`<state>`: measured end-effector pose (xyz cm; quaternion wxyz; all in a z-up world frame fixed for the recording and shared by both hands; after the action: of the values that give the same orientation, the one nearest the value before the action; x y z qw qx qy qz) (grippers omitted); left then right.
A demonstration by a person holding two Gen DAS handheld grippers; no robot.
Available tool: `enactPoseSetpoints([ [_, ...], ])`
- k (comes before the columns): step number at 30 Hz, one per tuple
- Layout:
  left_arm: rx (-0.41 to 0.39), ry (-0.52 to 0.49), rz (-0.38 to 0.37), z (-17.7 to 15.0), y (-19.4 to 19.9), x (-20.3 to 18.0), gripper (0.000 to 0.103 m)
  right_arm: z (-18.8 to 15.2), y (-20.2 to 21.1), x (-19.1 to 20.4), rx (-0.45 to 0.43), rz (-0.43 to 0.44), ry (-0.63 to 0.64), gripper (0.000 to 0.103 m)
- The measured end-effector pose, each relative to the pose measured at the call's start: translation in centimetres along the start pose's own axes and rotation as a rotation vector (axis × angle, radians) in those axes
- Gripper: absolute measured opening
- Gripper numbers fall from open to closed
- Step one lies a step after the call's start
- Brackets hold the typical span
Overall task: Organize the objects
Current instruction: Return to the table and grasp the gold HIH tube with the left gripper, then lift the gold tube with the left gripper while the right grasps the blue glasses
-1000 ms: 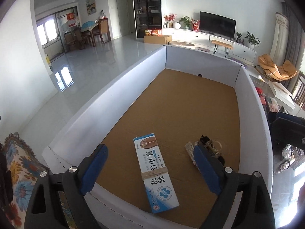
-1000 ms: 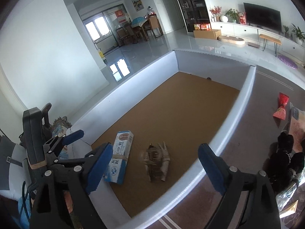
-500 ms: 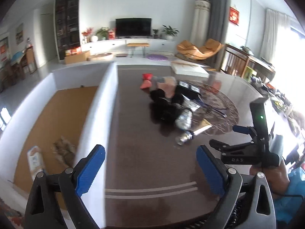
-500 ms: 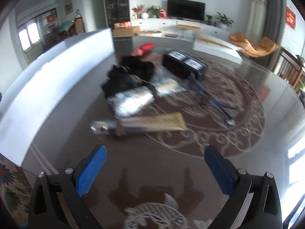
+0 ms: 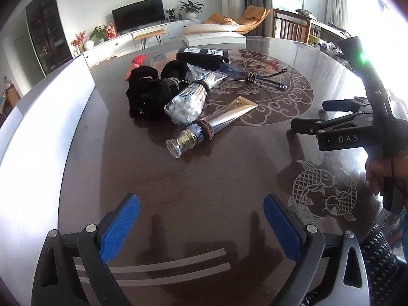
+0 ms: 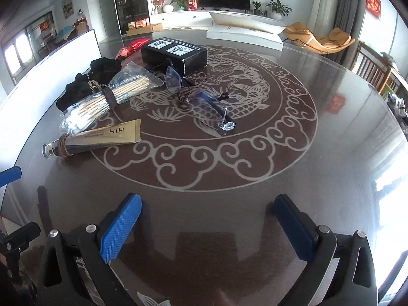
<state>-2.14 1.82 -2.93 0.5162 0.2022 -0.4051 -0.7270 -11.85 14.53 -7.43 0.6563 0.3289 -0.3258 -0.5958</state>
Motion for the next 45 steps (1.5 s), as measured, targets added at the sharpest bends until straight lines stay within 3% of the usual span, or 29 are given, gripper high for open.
enactPoseSetpoints([
  [9, -0.101, -0.108, 0.028, 4.8, -0.2, -0.4, 0.099, 0.2, -0.1, 0.1, -0.008, 0.003, 0.003, 0.103],
  [15, -0.079, -0.134, 0.003, 6.8, -3.6, -0.1, 0.099, 0.2, -0.1, 0.1, -0.008, 0.004, 0.003, 0.103],
  [22, -0.033, -0.150, -0.044, 6.1, -5.3, -0.5, 0.098, 0.2, -0.1, 0.1, -0.008, 0.005, 0.004, 0.103],
  [25, -0.021, -0.122, -0.079, 6.0, -5.4, -0.2, 0.077, 0.2, -0.1, 0.1, -0.008, 0.005, 0.004, 0.103],
  [27, -0.017, -0.086, -0.115, 5.8, -5.3, 0.0, 0.056, 0.2, -0.1, 0.1, -0.008, 0.005, 0.004, 0.103],
  [28, -0.015, -0.074, -0.129, 5.7, -5.1, 0.0, 0.036, 0.2, -0.1, 0.1, -0.008, 0.005, 0.004, 0.103],
  [29, -0.012, -0.069, -0.132, 5.4, -4.8, 0.0, 0.028, 0.2, -0.1, 0.1, -0.008, 0.005, 0.004, 0.103],
  [39, 0.001, 0.071, -0.047, 0.4, -1.2, 1.3, 0.028, 0.2, -0.1, 0.1, -0.008, 0.005, 0.004, 0.103],
  [45, 0.013, 0.217, 0.069, -0.5, -1.3, 4.9, 0.028, 0.2, -0.1, 0.1, -0.008, 0.005, 0.004, 0.103],
])
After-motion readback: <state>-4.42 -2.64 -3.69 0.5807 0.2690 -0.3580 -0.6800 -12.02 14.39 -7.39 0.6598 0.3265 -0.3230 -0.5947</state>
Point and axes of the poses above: each gripper's, at about its wrist camera, not at the fingertips, and y roughly against the way its jaws point, x to its left, z to its top, the point moved 3 cm from there along -y, roughly the way its jaws point, and after that the axes turned 5 degrees about -y, right-handed, at the moved point
